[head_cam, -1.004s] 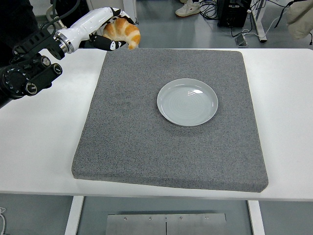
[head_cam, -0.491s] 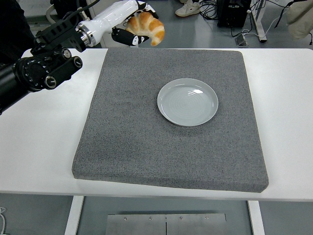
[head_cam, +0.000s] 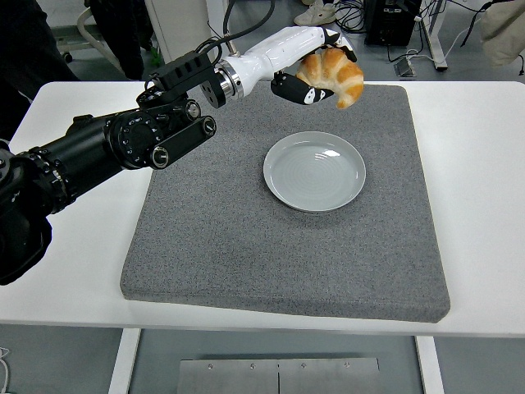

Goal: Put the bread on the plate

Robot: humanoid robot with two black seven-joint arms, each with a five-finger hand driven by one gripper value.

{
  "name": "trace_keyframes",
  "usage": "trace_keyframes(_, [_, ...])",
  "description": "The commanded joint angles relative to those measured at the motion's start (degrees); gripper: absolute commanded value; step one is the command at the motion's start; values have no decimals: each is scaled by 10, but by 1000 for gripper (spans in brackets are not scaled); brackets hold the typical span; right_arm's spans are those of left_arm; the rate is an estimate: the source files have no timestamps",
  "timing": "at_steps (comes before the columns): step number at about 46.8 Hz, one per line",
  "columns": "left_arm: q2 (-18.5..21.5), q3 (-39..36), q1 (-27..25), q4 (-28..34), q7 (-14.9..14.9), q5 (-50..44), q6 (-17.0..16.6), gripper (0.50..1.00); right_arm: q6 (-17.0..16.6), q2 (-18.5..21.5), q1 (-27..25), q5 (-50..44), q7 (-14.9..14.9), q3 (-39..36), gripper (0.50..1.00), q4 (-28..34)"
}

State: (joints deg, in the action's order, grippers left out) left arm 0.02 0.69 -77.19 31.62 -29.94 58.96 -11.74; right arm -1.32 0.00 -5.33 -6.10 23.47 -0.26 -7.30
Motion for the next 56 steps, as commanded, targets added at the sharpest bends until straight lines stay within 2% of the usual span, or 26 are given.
trace_keyframes(1, [0,-38,4,0,-6,-3,-10,500,0,0,0,0,0,0,1000,0])
trace_keyframes(5, [0,-81,13,-1,-10,-9,-37,500,0,0,0,-1,0,0,1000,0])
trace_keyframes(10, [0,-90,39,-2,-27,-9,-53,500,0,0,0,-1,0,0,1000,0])
trace_keyframes(33, [0,-93,115,-26,-28,-17,-59,500,0,0,-3,0,0,0,1000,0])
trace_keyframes(56, [0,-92,124,-30,-28,-30,-59,500,0,0,-3,-1,0,0,1000,0])
